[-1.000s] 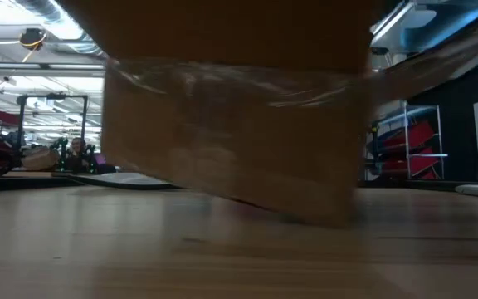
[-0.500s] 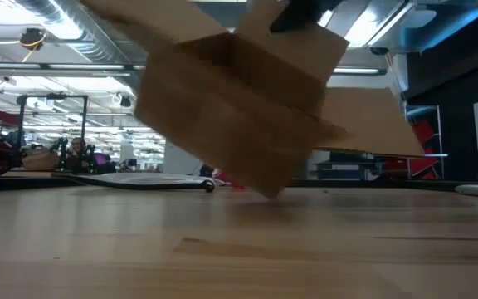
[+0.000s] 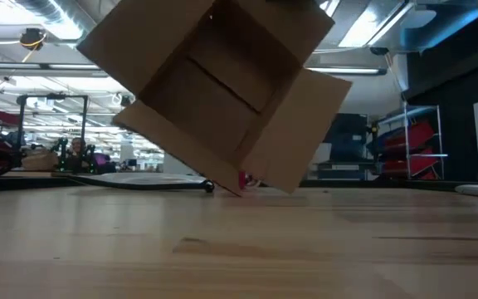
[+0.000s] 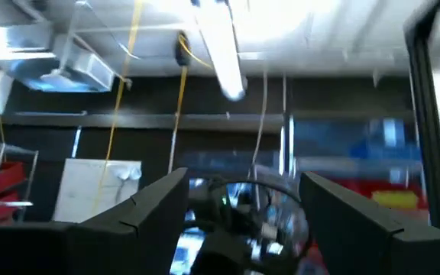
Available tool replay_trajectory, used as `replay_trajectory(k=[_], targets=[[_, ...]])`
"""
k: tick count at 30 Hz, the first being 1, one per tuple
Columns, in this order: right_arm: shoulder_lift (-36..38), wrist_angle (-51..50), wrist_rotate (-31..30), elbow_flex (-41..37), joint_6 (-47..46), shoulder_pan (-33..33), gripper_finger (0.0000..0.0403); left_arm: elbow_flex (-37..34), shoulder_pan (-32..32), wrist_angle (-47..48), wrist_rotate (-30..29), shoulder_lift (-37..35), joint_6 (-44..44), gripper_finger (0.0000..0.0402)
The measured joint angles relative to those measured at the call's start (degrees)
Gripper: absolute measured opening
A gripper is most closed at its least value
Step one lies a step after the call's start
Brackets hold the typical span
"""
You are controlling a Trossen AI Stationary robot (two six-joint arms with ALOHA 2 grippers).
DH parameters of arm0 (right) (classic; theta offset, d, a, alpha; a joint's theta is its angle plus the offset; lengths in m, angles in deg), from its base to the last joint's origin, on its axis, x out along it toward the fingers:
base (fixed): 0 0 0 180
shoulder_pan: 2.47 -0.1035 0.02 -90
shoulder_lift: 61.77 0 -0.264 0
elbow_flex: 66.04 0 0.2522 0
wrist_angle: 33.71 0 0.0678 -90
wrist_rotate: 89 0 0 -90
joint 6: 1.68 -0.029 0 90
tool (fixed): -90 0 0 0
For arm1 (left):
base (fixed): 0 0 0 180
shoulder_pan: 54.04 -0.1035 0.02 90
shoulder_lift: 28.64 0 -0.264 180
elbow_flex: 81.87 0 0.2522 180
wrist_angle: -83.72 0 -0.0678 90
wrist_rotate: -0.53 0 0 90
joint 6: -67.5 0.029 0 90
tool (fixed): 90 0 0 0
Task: Unpack boxes
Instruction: Break down the box until it is fully flat
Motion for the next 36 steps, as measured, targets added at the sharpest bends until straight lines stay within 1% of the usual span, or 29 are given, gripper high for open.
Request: replay_trajectory(k=[2,5,7,9,12,14,16,22,27,30,32,36], targets=[[-0.02,-1.23,-0.28,0.0,4.88,0.0,0.0,1.14,0.72,1.87,0.24,0.46,1.99,0.0239],[-0.05,-1.28,-2.06,0.0,11.84,-0.39,0.0,2.18,0.65,2.36,0.22,0.63,2.06,0.0239],[-0.07,-1.03,-2.33,0.0,14.85,-0.43,0.0,2.33,0.56,2.09,0.05,0.58,2.03,0.0239],[-0.07,-0.65,-2.35,0.0,15.72,-0.48,0.0,2.34,0.59,2.07,0.51,0.58,2.4,0.0239],[-0.07,-0.47,-4.25,0.0,16.93,-1.31,0.0,2.34,1.34,2.28,5.42,0.67,3.21,0.0239],[-0.07,0.35,-6.28,-0.01,18.96,-1.98,0.0,2.36,2.38,3.44,6.17,1.02,1.85,0.0239],[-0.07,2.0,-7.05,-0.02,20.13,-1.92,0.0,2.36,4.03,6.42,6.19,1.39,2.21,0.0239],[-0.08,7.18,-8.33,-0.04,18.41,-0.74,0.0,3.85,10.85,8.22,6.21,4.74,3.21,0.0239],[-0.09,12.61,-8.92,-0.04,15.09,0.76,0.0,5.11,15.96,12.66,5.46,9.91,2.03,0.0239],[-0.11,13.73,-9.47,-0.04,15.05,1.5,0.0,5.38,17.24,19.22,2.28,11.58,2.89,0.0239],[-0.13,14.46,-9.86,-0.04,14.73,1.73,0.0,5.36,16.67,22.73,0.35,12.41,1.98,0.0239],[-0.13,15.36,-11.49,-0.04,14.39,1.62,0.0,5.38,15.23,23.87,-1.42,12.46,3.0,0.0239]])
